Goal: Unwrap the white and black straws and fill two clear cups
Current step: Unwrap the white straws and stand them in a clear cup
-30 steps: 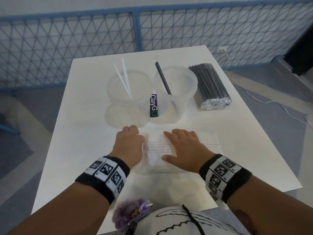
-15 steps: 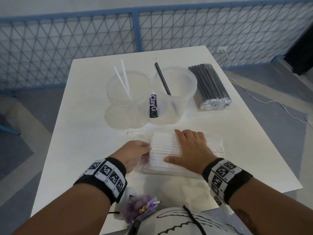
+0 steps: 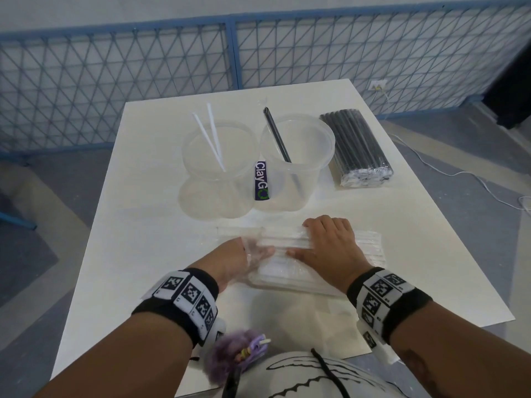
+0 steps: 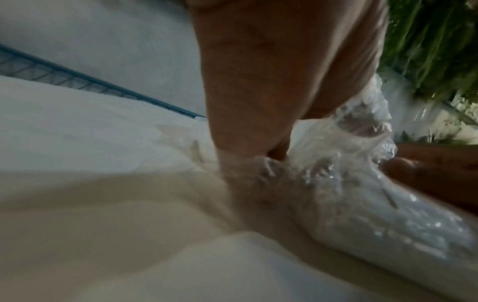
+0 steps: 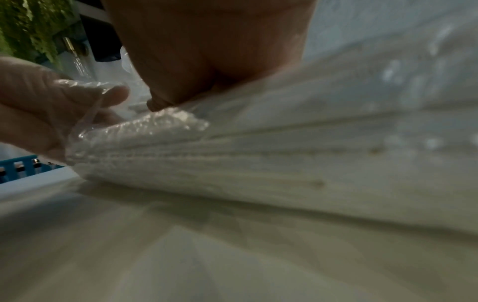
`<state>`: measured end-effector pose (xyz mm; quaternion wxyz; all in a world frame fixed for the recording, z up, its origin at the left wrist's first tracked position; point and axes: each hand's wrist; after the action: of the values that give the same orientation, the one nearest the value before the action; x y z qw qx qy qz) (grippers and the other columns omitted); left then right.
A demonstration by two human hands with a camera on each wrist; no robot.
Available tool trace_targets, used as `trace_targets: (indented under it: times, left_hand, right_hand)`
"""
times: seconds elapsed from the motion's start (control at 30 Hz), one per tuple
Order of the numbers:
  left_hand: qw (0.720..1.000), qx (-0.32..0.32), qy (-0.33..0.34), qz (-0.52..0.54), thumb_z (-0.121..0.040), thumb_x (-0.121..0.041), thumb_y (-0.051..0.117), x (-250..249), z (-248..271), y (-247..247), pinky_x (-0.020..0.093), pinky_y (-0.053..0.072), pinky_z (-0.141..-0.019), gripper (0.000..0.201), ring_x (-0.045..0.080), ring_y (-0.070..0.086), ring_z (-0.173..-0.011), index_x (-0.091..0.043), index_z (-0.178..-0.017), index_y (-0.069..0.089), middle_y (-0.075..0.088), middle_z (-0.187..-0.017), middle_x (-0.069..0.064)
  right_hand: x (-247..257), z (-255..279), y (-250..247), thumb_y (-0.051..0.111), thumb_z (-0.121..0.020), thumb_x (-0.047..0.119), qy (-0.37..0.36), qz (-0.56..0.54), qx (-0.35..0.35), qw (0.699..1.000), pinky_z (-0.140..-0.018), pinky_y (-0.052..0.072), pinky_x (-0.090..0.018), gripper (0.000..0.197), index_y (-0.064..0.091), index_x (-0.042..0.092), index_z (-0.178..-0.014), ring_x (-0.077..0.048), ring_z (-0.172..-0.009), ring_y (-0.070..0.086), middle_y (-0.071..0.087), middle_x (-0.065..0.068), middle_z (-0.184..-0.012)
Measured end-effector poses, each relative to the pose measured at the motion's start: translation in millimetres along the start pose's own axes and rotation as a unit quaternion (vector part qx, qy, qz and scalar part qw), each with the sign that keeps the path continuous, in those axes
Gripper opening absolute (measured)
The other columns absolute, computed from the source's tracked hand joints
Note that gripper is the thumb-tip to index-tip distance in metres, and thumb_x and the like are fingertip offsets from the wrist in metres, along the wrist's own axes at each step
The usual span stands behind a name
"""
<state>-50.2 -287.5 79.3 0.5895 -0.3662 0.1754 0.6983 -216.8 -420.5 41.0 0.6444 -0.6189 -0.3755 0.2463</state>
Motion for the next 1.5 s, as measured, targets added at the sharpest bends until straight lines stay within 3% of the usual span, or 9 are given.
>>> trace_targets:
  times: [0.37, 0.57, 0.67, 0.8, 1.0, 1.1, 1.23, 1.4, 1.5]
  left_hand:
    - [0.967, -0.030, 0.253, -0.005, -0.062, -0.042, 0.092, -46.6, 22.0, -18.2, 0.022, 0.057, -0.084, 0.048, 0.004, 0.070, -0.096, -0.043, -0.100, 0.063, 0.075, -0.096, -0.020]
    - [0.794, -0.327, 0.510, 0.043, -0.086, -0.035, 0.065, -41.4, 36.5, -8.2, 0.029, 0.046, -0.093, 0.038, 0.015, 0.058, -0.108, -0.020, -0.119, 0.052, 0.061, -0.117, -0.002]
    - [0.841, -0.244, 0.474, 0.092, -0.066, -0.073, 0.076, -31.1, 34.7, -0.3, 0.036, 0.039, -0.114, 0.105, 0.020, 0.044, -0.138, -0.025, -0.143, 0.023, 0.042, -0.145, 0.002]
    - [0.889, -0.176, 0.414, 0.093, -0.047, -0.044, 0.099, -27.9, 33.4, 19.4, 0.023, 0.050, -0.104, 0.130, 0.001, 0.051, -0.132, -0.024, -0.147, 0.018, 0.044, -0.142, -0.015]
    - [0.896, -0.202, 0.375, 0.129, -0.057, -0.026, 0.099, -25.4, 21.0, 12.8, 0.048, 0.051, -0.107, 0.105, 0.016, 0.059, -0.130, -0.030, -0.142, 0.038, 0.062, -0.136, -0.007]
    - [0.901, -0.190, 0.365, 0.133, -0.058, -0.029, 0.096, -25.2, 21.0, 11.0, 0.049, 0.053, -0.104, 0.098, 0.019, 0.062, -0.127, -0.019, -0.141, 0.045, 0.065, -0.135, -0.002]
    - [0.915, -0.130, 0.356, 0.138, -0.060, -0.022, 0.097, -29.1, 19.5, 11.7, 0.056, 0.053, -0.102, 0.092, 0.030, 0.063, -0.125, -0.011, -0.139, 0.050, 0.067, -0.131, 0.010]
    - [0.917, -0.113, 0.365, 0.116, -0.060, -0.004, 0.095, -35.7, 23.8, 13.0, 0.057, 0.052, -0.101, 0.079, 0.026, 0.066, -0.119, -0.011, -0.128, 0.055, 0.069, -0.124, 0.012]
    - [0.910, -0.096, 0.383, 0.123, -0.061, 0.004, 0.091, -37.5, 25.0, 13.4, 0.055, 0.053, -0.101, 0.076, 0.020, 0.068, -0.115, -0.040, -0.116, 0.064, 0.073, -0.118, -0.002]
  right_hand:
    - [41.7, -23.8, -75.9, 0.082, -0.065, 0.056, -0.009, -0.260, 0.072, 0.963, -0.070, 0.053, -0.033, 0.081, 0.036, 0.024, -0.124, -0.015, -0.077, 0.065, 0.064, 0.007, -0.088]
    - [49.7, -10.6, -90.2, 0.085, -0.065, 0.040, 0.026, -0.491, -0.044, 0.869, -0.082, 0.057, -0.038, 0.073, 0.037, 0.039, -0.120, -0.009, -0.093, 0.066, 0.060, 0.011, -0.105]
    - [47.8, -6.1, -89.4, 0.085, -0.071, 0.014, 0.026, -0.559, -0.126, 0.819, -0.080, 0.057, -0.028, 0.077, 0.034, 0.029, -0.126, -0.003, -0.092, 0.066, 0.057, 0.009, -0.105]
    - [52.1, -4.2, -90.5, 0.075, -0.074, -0.010, -0.014, -0.589, -0.165, 0.791, -0.081, 0.049, -0.010, 0.078, 0.026, 0.013, -0.129, 0.012, -0.099, 0.060, 0.051, 0.013, -0.110]
    - [63.3, 1.8, -127.3, 0.056, -0.083, 0.028, -0.128, -0.437, -0.262, 0.851, -0.111, 0.034, -0.049, 0.072, 0.029, -0.011, -0.137, -0.030, -0.134, 0.039, 0.038, -0.020, -0.139]
    - [74.4, -1.5, -168.8, 0.047, -0.088, 0.009, -0.190, -0.303, -0.343, 0.869, -0.098, 0.044, -0.036, 0.033, 0.059, -0.005, -0.116, -0.025, -0.111, 0.055, 0.059, -0.014, -0.115]
    - [81.6, -23.0, -202.4, 0.048, -0.095, 0.008, -0.143, -0.062, -0.120, 0.980, -0.087, 0.046, -0.030, 0.032, 0.065, 0.015, -0.121, -0.022, -0.101, 0.062, 0.066, -0.004, -0.113]
    - [81.1, -31.0, -208.9, 0.055, -0.091, 0.046, -0.099, 0.025, 0.051, 0.993, -0.078, 0.038, -0.026, 0.037, 0.062, 0.027, -0.122, -0.019, -0.105, 0.059, 0.062, 0.002, -0.114]
    - [85.4, -33.8, -197.4, 0.058, -0.086, 0.044, -0.145, 0.073, 0.067, 0.984, -0.074, 0.032, -0.027, 0.021, 0.054, 0.024, -0.092, -0.020, -0.089, 0.050, 0.051, 0.004, -0.084]
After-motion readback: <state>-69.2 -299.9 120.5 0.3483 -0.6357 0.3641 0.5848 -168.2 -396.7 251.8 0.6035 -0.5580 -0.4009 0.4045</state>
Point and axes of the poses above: each hand's wrist, its own z-axis away from the middle knuckle, its own y-axis out of the palm, x = y × z
